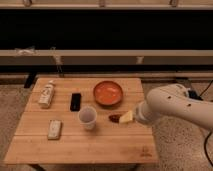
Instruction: Stand the bottle upright
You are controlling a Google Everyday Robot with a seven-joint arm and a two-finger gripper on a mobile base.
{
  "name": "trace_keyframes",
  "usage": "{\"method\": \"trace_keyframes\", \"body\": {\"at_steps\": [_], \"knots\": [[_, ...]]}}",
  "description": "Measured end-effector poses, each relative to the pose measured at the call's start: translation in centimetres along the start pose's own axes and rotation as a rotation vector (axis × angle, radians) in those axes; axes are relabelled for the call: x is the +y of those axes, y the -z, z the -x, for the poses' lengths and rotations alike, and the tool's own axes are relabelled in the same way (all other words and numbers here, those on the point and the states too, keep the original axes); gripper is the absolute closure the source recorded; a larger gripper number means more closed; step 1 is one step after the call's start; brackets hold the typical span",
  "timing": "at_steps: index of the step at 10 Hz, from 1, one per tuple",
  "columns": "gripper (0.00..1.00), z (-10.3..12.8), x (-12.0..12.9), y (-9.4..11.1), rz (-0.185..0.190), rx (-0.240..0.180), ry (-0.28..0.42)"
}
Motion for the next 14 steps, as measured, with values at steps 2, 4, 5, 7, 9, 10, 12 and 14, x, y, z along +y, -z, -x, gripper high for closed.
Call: {"method": "trace_keyframes", "body": {"at_steps": [2, 4, 5, 7, 9, 10, 12, 14], "knots": [[0.2, 0.0, 0.0, 0.0, 0.0, 0.0, 0.0], [0.2, 0.0, 0.0, 0.0, 0.0, 0.0, 0.0], [0.2, 0.0, 0.0, 0.0, 0.0, 0.0, 0.0], [0.2, 0.0, 0.0, 0.0, 0.0, 0.0, 0.0], [0.2, 0.0, 0.0, 0.0, -0.002, -0.001, 0.001], [0.2, 0.0, 0.1, 0.0, -0.006, -0.002, 0.005], [0.2, 1.3, 1.1, 0.3, -0.022, -0.019, 0.026], [0.2, 3.8, 3.9, 0.4, -0.037, -0.035, 0.056]]}}
